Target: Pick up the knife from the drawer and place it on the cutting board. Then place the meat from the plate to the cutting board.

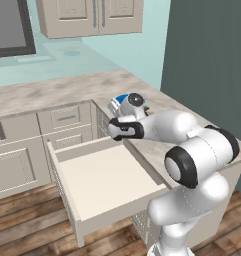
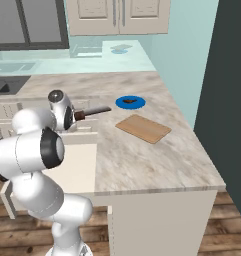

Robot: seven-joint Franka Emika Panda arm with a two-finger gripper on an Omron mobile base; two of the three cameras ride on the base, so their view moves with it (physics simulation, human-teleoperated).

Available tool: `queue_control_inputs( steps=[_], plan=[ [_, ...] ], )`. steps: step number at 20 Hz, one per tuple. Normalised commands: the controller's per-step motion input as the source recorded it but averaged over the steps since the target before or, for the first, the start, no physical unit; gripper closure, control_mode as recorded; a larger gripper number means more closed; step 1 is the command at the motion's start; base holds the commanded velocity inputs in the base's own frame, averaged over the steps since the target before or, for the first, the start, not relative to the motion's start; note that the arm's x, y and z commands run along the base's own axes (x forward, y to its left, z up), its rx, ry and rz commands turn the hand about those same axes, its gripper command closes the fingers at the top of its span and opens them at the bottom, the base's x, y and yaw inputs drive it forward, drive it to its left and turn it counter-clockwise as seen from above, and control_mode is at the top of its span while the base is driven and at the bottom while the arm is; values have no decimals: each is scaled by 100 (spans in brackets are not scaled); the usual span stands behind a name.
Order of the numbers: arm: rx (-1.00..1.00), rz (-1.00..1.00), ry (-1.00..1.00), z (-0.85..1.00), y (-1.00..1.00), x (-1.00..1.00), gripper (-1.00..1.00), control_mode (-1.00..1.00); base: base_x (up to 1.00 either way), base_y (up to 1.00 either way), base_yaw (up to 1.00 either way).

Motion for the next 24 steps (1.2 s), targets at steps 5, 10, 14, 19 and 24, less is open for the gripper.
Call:
queue_control_inputs(
  steps=[5,10,14,19,24],
  plan=[
    [0,0,0,0,0,0,100,-100,0,0,0],
    [0,0,0,0,0,0,100,-100,0,0,0],
    [0,0,0,0,0,-15,100,-100,0,0,0],
    [0,0,0,0,-1,-14,100,100,-63,-3,0],
    [0,0,0,0,0,0,100,100,-56,14,-1]
  ],
)
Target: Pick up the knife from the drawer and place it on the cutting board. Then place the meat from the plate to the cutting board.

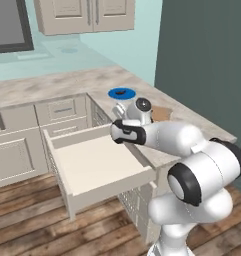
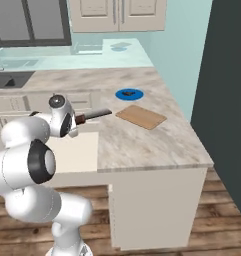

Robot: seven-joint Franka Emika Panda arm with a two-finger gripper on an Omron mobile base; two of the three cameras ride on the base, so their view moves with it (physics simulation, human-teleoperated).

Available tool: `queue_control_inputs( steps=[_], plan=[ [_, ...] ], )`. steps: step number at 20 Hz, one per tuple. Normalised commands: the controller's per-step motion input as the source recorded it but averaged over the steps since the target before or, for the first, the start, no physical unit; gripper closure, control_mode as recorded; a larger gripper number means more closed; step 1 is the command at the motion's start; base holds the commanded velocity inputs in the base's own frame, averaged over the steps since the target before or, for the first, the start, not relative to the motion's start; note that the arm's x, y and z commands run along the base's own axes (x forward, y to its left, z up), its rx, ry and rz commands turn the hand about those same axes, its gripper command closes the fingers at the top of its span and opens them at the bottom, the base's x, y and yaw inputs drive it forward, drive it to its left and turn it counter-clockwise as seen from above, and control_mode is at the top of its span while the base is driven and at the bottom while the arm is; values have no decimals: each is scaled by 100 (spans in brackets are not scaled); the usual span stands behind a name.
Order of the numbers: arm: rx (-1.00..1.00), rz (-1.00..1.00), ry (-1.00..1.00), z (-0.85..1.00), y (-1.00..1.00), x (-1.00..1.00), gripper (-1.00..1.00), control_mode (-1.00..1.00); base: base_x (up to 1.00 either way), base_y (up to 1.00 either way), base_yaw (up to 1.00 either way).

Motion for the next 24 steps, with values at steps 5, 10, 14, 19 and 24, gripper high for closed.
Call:
queue_control_inputs(
  steps=[5,10,14,19,24],
  plan=[
    [0,0,0,0,0,0,100,100,-10,89,-19],
    [0,0,0,0,0,0,100,100,0,100,-23],
    [0,0,0,0,0,0,100,100,-5,100,-22],
    [0,0,0,0,0,0,100,100,-1,100,-29],
    [0,0,0,0,0,0,100,100,7,100,-53]
  ],
)
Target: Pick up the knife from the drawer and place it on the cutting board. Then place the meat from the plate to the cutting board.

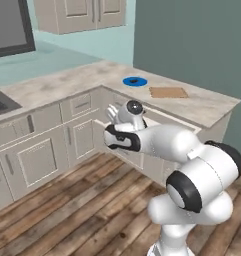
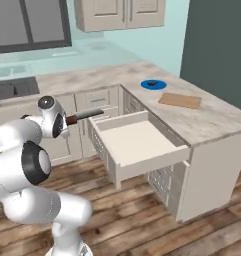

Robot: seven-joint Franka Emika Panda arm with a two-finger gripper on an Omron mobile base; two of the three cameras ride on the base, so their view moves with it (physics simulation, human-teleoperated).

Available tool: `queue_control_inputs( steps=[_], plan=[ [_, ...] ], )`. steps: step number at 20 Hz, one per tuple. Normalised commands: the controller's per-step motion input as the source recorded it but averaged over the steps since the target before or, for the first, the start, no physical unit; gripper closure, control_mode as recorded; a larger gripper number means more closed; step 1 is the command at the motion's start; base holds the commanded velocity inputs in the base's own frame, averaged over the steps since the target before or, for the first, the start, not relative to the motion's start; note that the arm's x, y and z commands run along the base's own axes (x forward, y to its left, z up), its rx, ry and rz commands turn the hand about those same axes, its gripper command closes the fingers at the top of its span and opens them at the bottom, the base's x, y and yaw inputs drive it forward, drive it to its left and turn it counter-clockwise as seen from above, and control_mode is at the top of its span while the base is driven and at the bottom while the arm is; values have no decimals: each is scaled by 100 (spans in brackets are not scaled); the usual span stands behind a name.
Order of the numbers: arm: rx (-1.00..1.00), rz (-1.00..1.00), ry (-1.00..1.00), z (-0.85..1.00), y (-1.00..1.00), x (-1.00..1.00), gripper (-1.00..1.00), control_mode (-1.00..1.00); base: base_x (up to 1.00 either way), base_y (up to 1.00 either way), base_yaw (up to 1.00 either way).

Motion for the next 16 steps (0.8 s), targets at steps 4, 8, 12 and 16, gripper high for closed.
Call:
queue_control_inputs(
  steps=[4,8,12,16],
  plan=[
    [0,0,0,0,0,0,100,100,28,100,-59],
    [0,0,0,0,0,0,100,100,35,100,-62],
    [0,0,0,0,0,0,100,100,39,100,-59],
    [0,0,0,0,0,0,100,100,51,100,-57]
  ],
)
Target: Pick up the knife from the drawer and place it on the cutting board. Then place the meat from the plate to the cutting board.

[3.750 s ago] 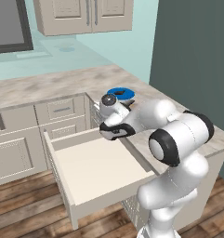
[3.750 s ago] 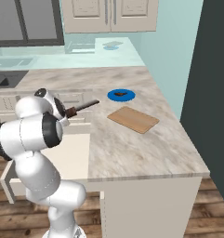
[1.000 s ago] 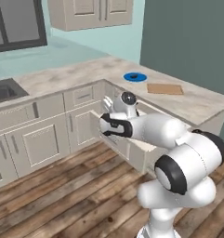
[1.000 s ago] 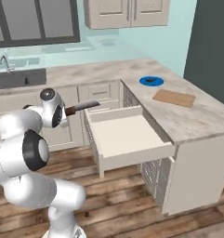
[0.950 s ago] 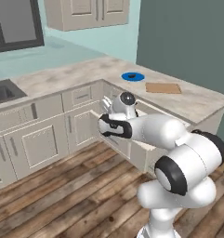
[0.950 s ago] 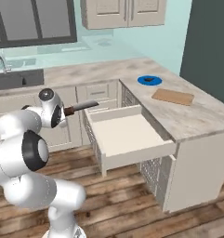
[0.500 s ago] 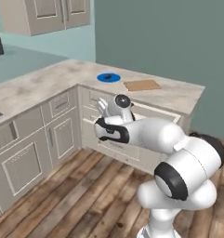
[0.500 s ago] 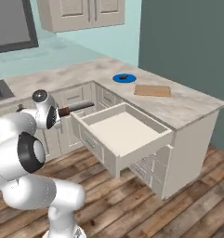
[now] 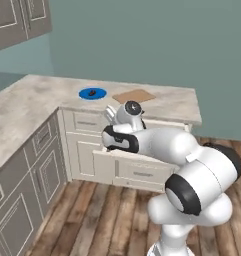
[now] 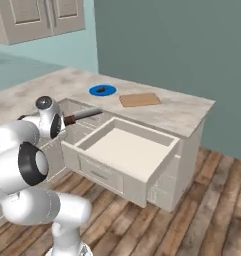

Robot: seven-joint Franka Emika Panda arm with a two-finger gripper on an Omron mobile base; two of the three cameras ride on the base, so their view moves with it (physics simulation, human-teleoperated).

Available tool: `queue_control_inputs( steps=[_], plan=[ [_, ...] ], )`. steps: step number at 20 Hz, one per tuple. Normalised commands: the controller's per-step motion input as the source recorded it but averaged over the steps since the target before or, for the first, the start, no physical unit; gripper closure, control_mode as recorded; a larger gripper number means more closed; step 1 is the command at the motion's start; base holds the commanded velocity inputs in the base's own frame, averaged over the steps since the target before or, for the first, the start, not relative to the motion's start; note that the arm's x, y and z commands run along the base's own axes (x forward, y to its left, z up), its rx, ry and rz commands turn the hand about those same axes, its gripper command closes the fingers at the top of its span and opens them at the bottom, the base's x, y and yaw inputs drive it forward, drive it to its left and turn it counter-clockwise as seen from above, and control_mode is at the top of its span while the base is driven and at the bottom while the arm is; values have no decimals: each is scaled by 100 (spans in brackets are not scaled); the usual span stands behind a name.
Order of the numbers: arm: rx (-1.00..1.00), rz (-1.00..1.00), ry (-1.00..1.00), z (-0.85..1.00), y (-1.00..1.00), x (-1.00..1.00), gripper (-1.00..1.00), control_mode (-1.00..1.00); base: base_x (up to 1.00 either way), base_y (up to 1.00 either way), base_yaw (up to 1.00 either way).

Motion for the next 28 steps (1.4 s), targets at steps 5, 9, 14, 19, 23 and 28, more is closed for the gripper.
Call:
queue_control_inputs(
  steps=[5,9,14,19,23,28],
  plan=[
    [0,0,0,0,0,0,100,100,32,100,-56],
    [0,0,0,0,0,0,100,100,13,100,-55],
    [0,0,0,0,0,0,100,100,3,100,-54],
    [0,0,0,0,0,0,100,100,0,100,-50],
    [0,0,0,0,0,0,100,100,0,53,-31],
    [0,0,0,0,0,0,100,100,0,5,-5]
  ],
)
